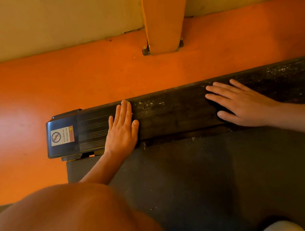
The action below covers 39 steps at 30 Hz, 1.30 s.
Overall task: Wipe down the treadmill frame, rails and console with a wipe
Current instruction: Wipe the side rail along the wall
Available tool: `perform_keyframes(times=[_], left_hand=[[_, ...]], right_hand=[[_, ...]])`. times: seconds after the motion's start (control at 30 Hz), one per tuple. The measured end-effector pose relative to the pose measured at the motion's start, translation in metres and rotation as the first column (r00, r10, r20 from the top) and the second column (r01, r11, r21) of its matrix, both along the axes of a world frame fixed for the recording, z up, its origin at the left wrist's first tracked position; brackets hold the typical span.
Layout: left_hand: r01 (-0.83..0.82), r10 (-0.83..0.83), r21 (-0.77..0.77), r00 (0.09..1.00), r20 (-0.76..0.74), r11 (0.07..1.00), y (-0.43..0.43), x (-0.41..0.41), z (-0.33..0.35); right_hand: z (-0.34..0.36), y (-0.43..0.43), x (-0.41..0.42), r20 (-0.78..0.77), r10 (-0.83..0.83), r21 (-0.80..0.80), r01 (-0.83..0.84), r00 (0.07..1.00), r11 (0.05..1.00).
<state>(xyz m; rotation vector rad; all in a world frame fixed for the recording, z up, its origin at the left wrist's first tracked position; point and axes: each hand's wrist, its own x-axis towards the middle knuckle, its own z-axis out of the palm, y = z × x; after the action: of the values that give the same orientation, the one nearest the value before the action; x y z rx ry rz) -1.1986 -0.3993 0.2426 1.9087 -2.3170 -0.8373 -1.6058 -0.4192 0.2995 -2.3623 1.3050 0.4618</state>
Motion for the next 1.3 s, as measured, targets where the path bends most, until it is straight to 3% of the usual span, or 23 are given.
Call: perform_keyframes(times=[0.37, 0.57, 0.77, 0.97, 1.2, 1.3], left_hand=[[-0.031, 0.031, 0.002, 0.998, 0.062, 1.0, 0.002, -0.016, 0.003], [0.022, -0.02, -0.018, 0.995, 0.097, 1.0, -0.01, -0.02, 0.005], [-0.03, 0.03, 0.004, 0.997, 0.067, 1.0, 0.047, -0.017, 0.006], [-0.009, 0.012, -0.029, 0.994, 0.104, 1.0, -0.024, -0.009, 0.002], [-0.037, 0.036, 0.007, 0.998, 0.05, 0.999, 0.052, -0.015, 0.007], [0.011, -0.011, -0.013, 0.998, 0.063, 1.0, 0.028, -0.012, 0.004]], right_hand=[[-0.033, 0.012, -0.014, 0.085, 0.028, -0.222, -0.008, 0.996, 0.975], [-0.038, 0.01, -0.018, 0.104, 0.057, -0.228, -0.032, 0.993, 0.973], [-0.043, 0.011, -0.019, 0.118, 0.061, -0.283, -0.026, 0.991, 0.959], [-0.045, 0.01, -0.021, 0.124, 0.066, -0.271, -0.03, 0.99, 0.962], [-0.047, 0.011, -0.023, 0.115, 0.069, -0.287, -0.033, 0.991, 0.957], [-0.046, 0.009, -0.023, 0.121, 0.071, -0.282, -0.035, 0.99, 0.959]])
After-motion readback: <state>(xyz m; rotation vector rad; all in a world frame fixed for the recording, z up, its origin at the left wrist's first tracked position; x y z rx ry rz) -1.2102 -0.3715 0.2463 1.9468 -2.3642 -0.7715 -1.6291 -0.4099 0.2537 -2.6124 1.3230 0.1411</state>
